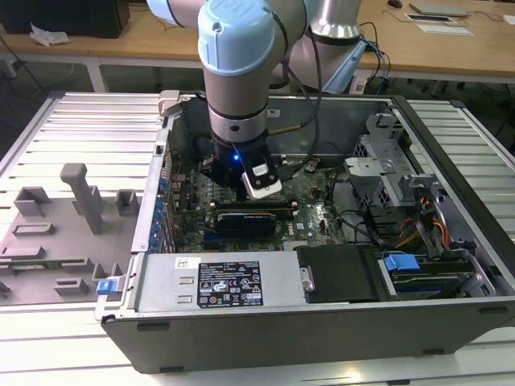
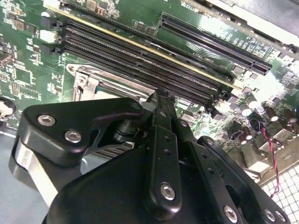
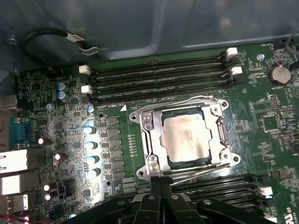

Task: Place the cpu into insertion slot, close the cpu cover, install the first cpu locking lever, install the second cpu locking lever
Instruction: 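Install the second cpu locking lever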

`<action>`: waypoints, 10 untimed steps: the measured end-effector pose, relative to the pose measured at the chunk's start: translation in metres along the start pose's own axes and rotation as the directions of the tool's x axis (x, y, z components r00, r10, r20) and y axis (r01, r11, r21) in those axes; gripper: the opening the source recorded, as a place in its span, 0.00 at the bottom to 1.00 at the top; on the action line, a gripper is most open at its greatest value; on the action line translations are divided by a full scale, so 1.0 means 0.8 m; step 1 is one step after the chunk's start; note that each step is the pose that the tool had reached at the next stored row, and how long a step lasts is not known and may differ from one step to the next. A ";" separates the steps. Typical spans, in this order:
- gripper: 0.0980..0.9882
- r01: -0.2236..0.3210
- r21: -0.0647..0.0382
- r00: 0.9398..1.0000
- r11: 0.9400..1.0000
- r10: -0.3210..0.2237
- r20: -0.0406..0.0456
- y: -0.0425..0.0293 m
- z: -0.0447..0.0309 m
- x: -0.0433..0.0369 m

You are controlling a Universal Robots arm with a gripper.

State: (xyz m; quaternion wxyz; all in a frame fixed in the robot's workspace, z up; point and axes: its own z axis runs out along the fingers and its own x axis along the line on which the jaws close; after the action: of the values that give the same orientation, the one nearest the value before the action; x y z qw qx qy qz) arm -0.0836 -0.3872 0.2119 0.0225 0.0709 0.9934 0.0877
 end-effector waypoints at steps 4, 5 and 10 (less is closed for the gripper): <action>0.01 -0.001 -0.019 1.000 1.000 0.001 -0.003 -0.0031 0.0032 0.005; 0.01 -0.002 -0.025 1.000 1.000 0.001 -0.003 -0.0039 0.0038 0.006; 0.01 -0.003 -0.053 1.000 0.999 0.003 -0.007 -0.0060 0.0075 0.012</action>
State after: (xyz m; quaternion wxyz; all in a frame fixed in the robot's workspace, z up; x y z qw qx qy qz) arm -0.0934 -0.3895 0.2048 0.0206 0.0714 0.9907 0.1141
